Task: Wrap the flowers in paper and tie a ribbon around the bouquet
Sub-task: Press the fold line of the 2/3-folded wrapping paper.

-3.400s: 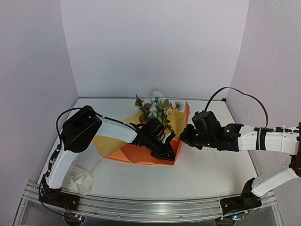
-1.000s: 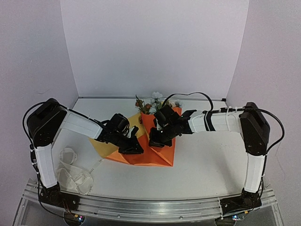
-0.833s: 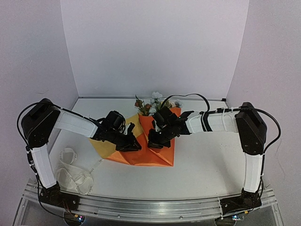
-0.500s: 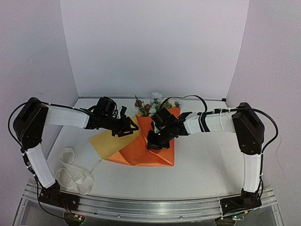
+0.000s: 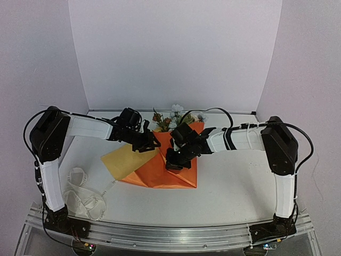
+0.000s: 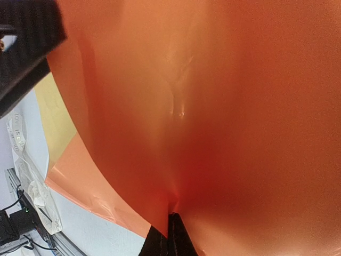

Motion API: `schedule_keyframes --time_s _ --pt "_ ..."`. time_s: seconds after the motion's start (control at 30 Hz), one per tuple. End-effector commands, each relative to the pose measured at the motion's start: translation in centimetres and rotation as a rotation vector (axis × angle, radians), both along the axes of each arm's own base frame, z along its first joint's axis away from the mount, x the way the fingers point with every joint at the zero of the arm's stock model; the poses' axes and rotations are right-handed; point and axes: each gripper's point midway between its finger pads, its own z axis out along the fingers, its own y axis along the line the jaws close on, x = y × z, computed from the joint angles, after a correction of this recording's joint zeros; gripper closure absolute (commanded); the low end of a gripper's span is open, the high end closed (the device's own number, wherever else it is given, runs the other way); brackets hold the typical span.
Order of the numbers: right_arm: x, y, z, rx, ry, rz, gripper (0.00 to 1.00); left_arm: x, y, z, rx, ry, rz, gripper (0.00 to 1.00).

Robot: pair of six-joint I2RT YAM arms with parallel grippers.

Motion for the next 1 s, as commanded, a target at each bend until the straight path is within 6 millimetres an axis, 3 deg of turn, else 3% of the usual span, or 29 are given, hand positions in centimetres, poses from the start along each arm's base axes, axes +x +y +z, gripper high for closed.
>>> schedule_keyframes --time_s 0.0,0.1,0.2,0.3,0.43,0.6,0.8,0.97 --pt "0.4 0.9 0.6 0.007 -0.041 0.008 0.99 1.5 -0.6 0.0 0.029 -0.041 -0.006 0.67" --pt "0.3 0.9 0.8 0.008 -0.046 0.009 0.94 2.0 -1.1 -0.1 0.018 -0.049 -0.010 0.78" --pt "0.1 0.8 1.5 0.018 -0.049 0.012 0.81 2.4 -1.5 -0.3 0.009 -0.058 -0.022 0.90" --pt "-0.1 0.4 2.7 0.035 -0.064 0.011 0.62 2.4 -1.7 -0.6 0.008 -0.058 -0.031 0.98" --pt "0.1 -0.3 5.1 0.092 -0.089 -0.003 0.48 2.5 -1.7 -0.9 0.005 -0.062 -0.031 1.00" --pt "1.1 -1.7 5.7 0.209 -0.063 -0.051 0.46 3.0 -2.0 -0.1 0.006 -0.092 -0.047 1.00" --pt "3.1 -4.7 2.5 0.249 0.003 -0.165 0.53 2.8 -2.4 -0.9 -0.002 -0.074 -0.065 1.00" --pt "2.0 -6.9 -1.4 0.280 0.078 -0.271 0.54 3.1 -2.6 -1.3 0.000 -0.070 -0.064 1.00"
